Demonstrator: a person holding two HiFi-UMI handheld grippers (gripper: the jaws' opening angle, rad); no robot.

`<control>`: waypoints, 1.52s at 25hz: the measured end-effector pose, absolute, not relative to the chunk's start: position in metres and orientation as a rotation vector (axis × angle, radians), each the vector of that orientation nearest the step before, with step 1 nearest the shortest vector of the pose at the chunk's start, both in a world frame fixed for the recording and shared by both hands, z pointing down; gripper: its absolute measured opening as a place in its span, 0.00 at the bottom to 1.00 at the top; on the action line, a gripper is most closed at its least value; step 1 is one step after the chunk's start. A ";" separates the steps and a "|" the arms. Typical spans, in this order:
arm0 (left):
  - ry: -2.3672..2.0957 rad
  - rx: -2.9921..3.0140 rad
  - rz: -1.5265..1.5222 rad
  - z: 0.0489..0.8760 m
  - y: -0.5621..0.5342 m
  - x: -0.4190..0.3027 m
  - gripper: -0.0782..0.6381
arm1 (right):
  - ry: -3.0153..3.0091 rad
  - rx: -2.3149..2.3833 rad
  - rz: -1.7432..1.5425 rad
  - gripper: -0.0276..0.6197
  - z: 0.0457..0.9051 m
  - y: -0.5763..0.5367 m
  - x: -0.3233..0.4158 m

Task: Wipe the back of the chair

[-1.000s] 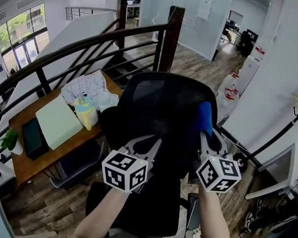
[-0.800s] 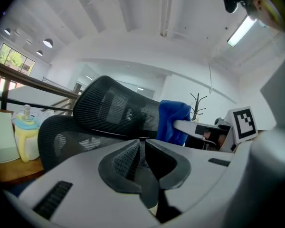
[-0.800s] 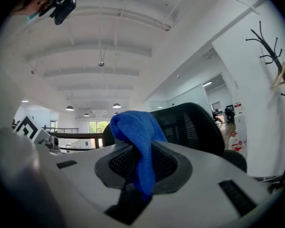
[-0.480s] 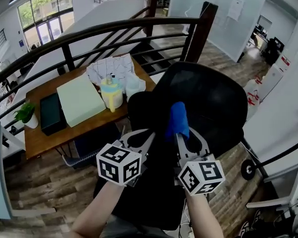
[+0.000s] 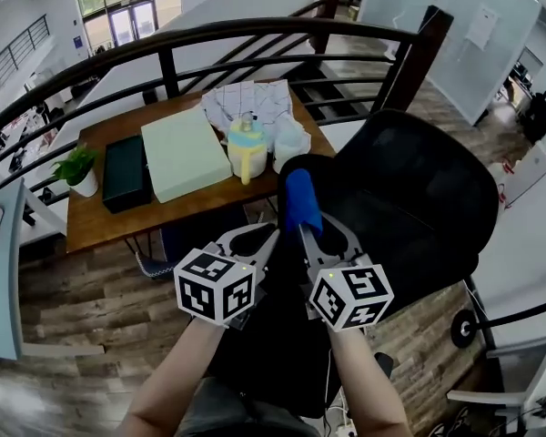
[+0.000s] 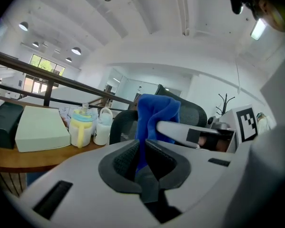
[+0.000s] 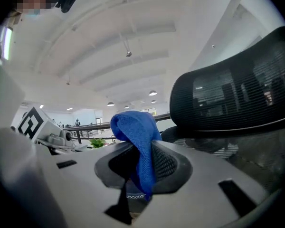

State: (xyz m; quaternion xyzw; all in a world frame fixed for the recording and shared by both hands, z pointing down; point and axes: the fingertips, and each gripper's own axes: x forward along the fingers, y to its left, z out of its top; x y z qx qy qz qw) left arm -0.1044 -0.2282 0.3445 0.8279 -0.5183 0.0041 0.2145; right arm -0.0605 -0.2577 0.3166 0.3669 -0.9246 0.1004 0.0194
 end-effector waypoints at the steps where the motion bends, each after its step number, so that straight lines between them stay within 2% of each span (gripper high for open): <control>1: -1.446 2.286 0.011 0.347 -0.228 -0.108 0.17 | -2.868 1.121 0.326 0.17 0.321 -0.261 -0.067; 9: -1.471 2.239 0.036 0.365 -0.237 -0.121 0.17 | -2.833 1.123 0.502 0.17 0.353 -0.297 -0.086; 20: -1.398 2.244 0.064 0.380 -0.250 -0.097 0.17 | -2.721 1.269 0.600 0.17 0.380 -0.326 -0.056; 38: -1.211 2.333 0.127 0.385 -0.262 -0.024 0.17 | -2.561 1.561 0.589 0.17 0.390 -0.325 0.061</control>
